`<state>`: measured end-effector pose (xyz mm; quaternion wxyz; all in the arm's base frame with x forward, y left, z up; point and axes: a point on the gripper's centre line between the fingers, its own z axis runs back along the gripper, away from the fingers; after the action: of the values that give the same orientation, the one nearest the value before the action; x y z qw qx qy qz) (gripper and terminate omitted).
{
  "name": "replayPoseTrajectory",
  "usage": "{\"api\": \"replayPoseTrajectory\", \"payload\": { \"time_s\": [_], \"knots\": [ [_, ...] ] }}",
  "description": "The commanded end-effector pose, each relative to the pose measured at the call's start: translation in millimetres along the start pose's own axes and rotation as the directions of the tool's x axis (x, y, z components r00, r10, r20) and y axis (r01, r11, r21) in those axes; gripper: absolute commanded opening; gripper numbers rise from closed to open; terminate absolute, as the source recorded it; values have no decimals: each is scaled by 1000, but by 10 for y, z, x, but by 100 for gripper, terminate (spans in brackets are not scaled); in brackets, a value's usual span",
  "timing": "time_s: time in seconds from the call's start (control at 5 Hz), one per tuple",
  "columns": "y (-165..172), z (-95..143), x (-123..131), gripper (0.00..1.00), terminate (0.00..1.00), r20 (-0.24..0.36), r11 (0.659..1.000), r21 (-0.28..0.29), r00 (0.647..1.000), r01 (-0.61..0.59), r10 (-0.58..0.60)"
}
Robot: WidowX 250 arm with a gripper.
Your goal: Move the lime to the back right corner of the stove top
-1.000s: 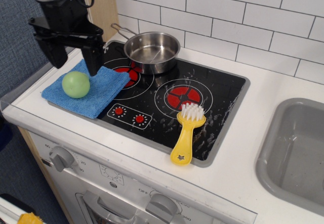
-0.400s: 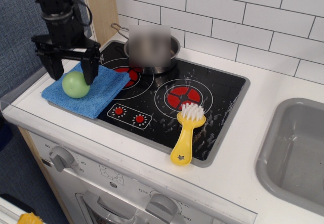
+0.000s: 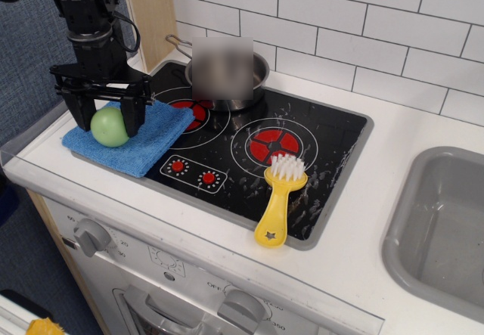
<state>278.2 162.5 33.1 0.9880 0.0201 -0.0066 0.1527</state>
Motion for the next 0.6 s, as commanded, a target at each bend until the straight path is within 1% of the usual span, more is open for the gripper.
{"api": "replayPoseTrajectory", "payload": {
  "time_s": [0.0, 0.2, 0.4],
  "knots": [
    [-126, 187, -66, 0, 0, 67, 999, 3, 997, 46, -46],
    [-427, 560, -107, 0, 0, 144, 995, -26, 985, 101, -96],
    [-923, 885, -49, 0, 0, 188, 973, -92, 963, 214, -194]
  ]
}}
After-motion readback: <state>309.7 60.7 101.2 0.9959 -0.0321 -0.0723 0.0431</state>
